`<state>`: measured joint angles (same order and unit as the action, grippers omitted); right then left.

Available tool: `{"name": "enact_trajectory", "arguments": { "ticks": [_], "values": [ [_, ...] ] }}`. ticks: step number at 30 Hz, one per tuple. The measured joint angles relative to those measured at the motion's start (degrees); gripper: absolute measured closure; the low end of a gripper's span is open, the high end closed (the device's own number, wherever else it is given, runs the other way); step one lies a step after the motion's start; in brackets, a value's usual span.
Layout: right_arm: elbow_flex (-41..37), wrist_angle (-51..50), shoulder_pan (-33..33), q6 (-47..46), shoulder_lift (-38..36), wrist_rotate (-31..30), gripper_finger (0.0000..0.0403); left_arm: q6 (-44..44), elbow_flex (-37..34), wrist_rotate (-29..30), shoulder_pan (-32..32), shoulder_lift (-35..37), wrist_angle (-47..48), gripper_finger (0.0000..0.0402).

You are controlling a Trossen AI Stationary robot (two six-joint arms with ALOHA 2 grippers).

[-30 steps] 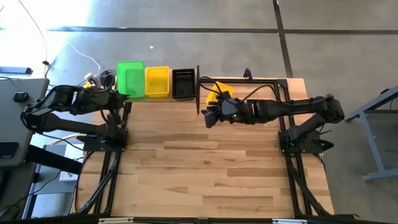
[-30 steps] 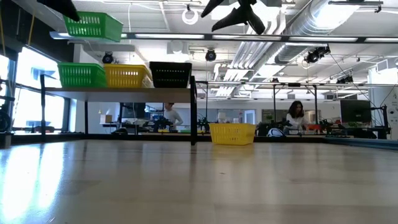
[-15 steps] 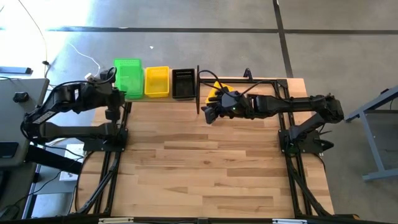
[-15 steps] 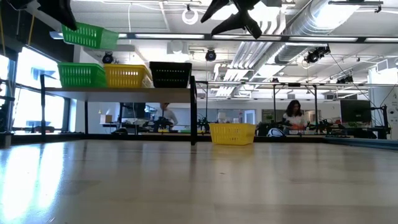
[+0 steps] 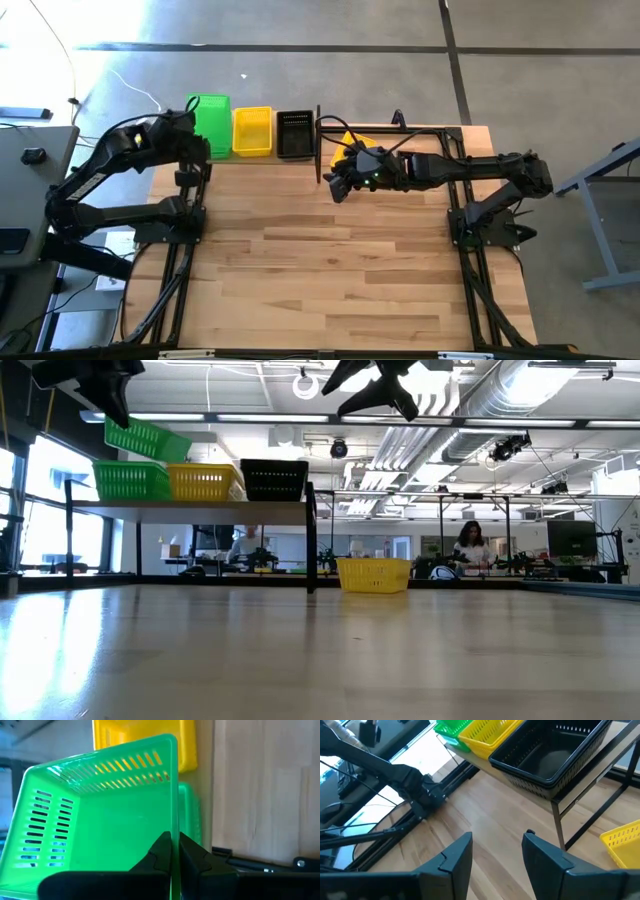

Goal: Stack baskets on shelf by color
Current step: Stack the green bin on top of the green bin on the shelf

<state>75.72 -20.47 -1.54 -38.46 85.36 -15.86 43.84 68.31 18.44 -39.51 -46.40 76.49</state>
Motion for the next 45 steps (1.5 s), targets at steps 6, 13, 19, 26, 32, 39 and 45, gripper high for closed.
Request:
{"name": "enact_trajectory", "arguments": {
  "ticks": [6,13,19,26,32,39,45],
  "values": [
    [0.00,0.00,0.00,1.43,0.00,1.18,0.0247,1.90,0.00,-1.84,-5.60,-1.15,-0.04,0.0401],
    [0.00,-0.02,0.00,2.59,0.02,2.83,0.0247,4.62,0.00,-9.74,-12.16,-2.09,-0.04,0.0401],
    [0.00,-0.02,0.00,2.93,0.02,2.83,0.0247,6.25,0.00,-12.15,-16.43,-4.17,-0.15,0.0401],
    [0.00,-0.02,0.00,2.93,0.02,2.82,0.0247,5.28,0.00,-16.54,-18.57,-5.14,-0.15,0.0401],
    [0.00,-0.02,0.02,2.93,0.02,2.84,0.0247,4.80,0.00,-18.04,-20.70,-6.68,-0.08,0.0401],
    [0.00,-0.03,0.01,2.95,0.02,3.05,0.0247,4.18,0.00,-18.09,-22.02,-7.52,0.02,0.0399],
    [0.00,-0.03,0.00,2.95,0.02,4.21,0.0247,4.17,0.00,-16.98,-22.22,-7.76,0.00,0.0364]
  ]
}}
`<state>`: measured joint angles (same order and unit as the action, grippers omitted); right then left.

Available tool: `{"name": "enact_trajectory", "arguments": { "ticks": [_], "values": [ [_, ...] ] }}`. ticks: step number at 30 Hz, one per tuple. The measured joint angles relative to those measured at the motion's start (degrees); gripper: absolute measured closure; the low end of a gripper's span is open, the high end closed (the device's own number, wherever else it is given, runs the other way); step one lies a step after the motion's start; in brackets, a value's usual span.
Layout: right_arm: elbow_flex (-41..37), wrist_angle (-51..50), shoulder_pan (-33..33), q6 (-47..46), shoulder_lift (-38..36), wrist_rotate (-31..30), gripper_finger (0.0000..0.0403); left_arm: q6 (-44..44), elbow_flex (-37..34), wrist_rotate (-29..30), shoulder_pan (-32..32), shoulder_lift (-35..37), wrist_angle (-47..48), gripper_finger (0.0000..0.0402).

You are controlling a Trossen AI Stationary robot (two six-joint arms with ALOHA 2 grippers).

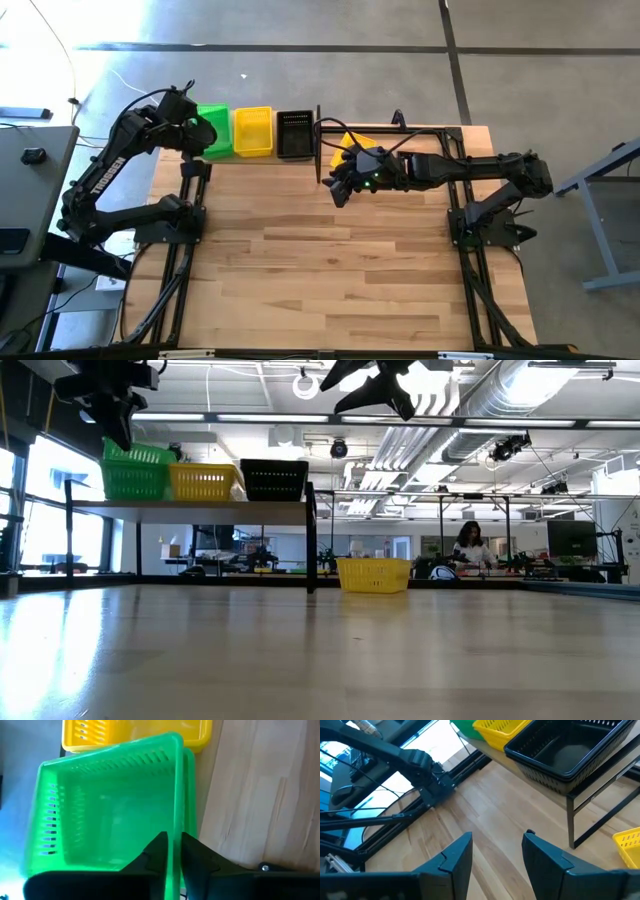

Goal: Stack baskets on shelf by color
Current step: Stack the green bin on top of the green bin on the shelf

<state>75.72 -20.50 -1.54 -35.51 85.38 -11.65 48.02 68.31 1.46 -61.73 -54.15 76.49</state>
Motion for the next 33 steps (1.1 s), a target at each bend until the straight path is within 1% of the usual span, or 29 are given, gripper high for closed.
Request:
{"name": "enact_trajectory", "arguments": {
  "ticks": [5,8,11,15,19,24,33],
  "values": [
    [-0.02,0.01,0.00,-0.02,0.00,0.14,0.0247,-0.08,0.00,1.04,0.00,0.00,0.27,0.0329],
    [0.00,0.01,0.02,-0.02,0.00,0.40,0.0247,-0.94,0.00,2.66,0.00,0.00,0.66,0.0311],
    [-0.02,0.01,0.00,-0.02,0.00,0.79,0.0247,-4.11,0.00,4.15,0.00,0.03,1.12,0.0298],
    [-0.02,0.01,0.00,-0.02,0.00,0.79,0.0247,-8.79,0.00,4.22,0.00,0.04,1.60,0.0287],
    [-0.02,0.01,0.02,-0.02,0.00,0.79,0.0247,-10.50,0.00,5.67,0.00,0.04,1.80,0.0279],
    [-0.02,0.03,0.02,-0.09,0.00,0.77,0.0247,-12.76,0.01,9.10,0.03,0.04,3.18,0.0279],
    [-0.02,0.24,0.00,-0.61,0.00,0.77,0.0247,-18.20,0.02,13.05,2.77,0.04,3.48,0.0284]
  ]
}}
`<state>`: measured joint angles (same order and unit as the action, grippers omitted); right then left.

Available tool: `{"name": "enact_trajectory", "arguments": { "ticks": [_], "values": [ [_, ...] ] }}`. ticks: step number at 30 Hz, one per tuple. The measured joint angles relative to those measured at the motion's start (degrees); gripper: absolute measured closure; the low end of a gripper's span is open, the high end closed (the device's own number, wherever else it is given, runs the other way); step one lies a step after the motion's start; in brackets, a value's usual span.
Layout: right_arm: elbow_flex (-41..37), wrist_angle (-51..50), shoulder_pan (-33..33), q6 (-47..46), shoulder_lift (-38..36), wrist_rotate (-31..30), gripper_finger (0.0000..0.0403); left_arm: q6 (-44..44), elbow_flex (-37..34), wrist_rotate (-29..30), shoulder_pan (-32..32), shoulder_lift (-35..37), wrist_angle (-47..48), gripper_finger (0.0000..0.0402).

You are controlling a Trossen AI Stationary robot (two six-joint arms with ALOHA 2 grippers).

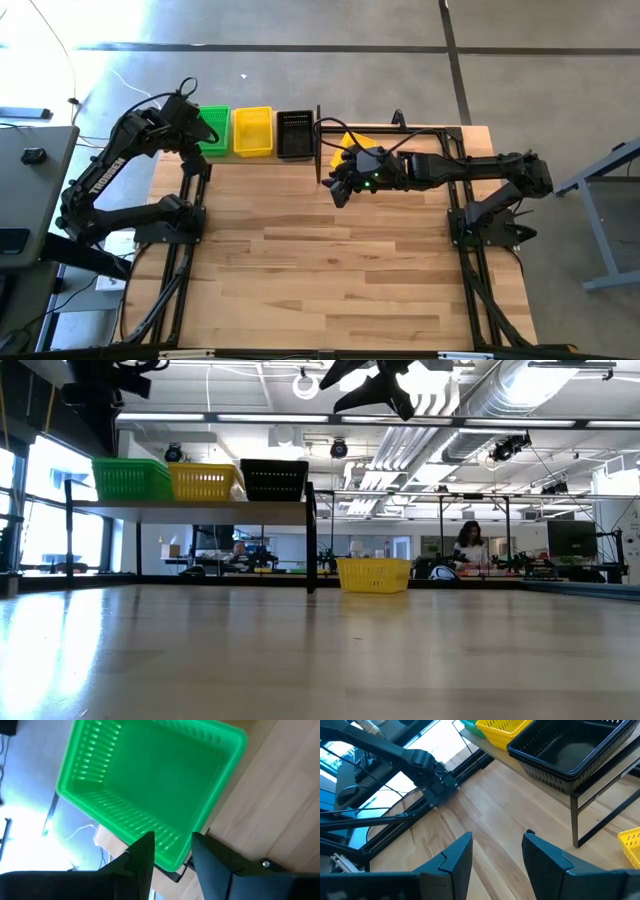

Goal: Stack baskets on shelf by color
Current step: Stack the green bin on top of the green bin on the shelf, then stack the yellow bin on top of the yellow bin on the shelf

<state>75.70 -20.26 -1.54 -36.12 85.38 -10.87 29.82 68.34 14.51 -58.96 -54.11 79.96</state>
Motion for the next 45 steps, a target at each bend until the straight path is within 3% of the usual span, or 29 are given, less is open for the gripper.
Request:
{"name": "enact_trajectory", "arguments": {
  "ticks": [10,25,30,37,45],
  "values": [
    [0.00,-0.02,-0.48,0.49,0.00,-2.36,0.0247,-4.22,2.13,1.00,0.57,0.00,-0.66,0.0284],
    [0.00,-8.03,-12.92,8.01,0.00,1.53,0.0247,-17.88,7.80,-19.87,2.14,0.33,-3.87,0.0284],
    [0.00,-12.34,-19.21,7.49,0.00,1.53,0.0247,-22.36,7.80,-20.29,5.74,0.33,-4.68,0.0284],
    [-0.01,-18.63,-27.76,0.05,0.14,1.42,0.0247,-29.62,7.80,-19.99,12.12,0.33,-10.94,0.0284],
    [-0.04,-22.38,-33.15,-2.35,0.17,1.42,0.0247,-32.62,7.78,-19.45,19.96,-0.78,-18.56,0.0284]
  ]
}}
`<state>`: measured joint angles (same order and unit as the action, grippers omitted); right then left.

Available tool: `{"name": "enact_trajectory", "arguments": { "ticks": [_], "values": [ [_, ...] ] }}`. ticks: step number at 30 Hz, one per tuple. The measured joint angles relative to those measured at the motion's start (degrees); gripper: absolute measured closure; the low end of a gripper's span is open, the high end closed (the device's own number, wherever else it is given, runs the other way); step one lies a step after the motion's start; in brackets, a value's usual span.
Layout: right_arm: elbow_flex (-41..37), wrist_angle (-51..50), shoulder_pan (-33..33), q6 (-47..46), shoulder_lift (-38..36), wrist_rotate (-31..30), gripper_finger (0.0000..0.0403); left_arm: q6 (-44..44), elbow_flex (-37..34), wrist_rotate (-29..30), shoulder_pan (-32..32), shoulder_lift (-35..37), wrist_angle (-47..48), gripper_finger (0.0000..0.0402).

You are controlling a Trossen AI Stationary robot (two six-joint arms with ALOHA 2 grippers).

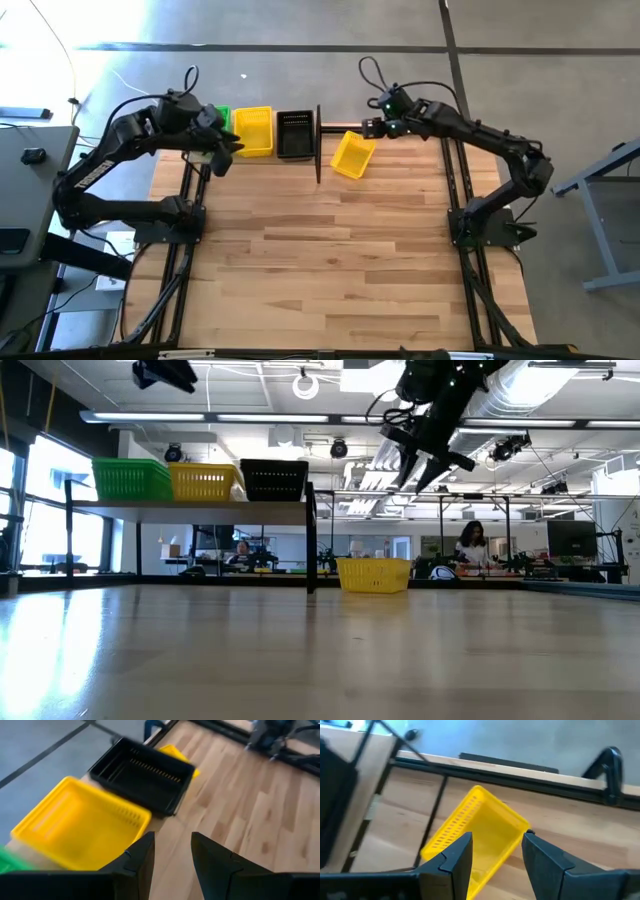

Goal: Stack baskets on shelf by color
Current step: Stack the yellow bin on top of the yellow bin on the shelf

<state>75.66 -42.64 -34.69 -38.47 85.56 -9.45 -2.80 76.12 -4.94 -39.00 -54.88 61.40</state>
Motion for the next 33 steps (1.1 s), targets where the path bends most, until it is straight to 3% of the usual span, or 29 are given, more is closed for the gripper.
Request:
{"name": "enact_trajectory", "arguments": {
  "ticks": [11,19,33],
  "values": [
    [-0.01,-1.75,-1.52,-3.15,5.60,1.73,0.0247,-0.07,0.00,1.75,9.87,-4.42,-6.65,0.0284],
    [-0.02,-2.96,-0.33,-7.73,10.57,3.75,0.0247,1.60,0.00,10.58,15.34,-8.40,-8.19,0.0284],
    [-0.02,-5.24,1.55,-12.55,17.01,1.46,0.0247,5.09,-0.02,18.70,22.18,-14.70,-8.94,0.0284]
  ]
}}
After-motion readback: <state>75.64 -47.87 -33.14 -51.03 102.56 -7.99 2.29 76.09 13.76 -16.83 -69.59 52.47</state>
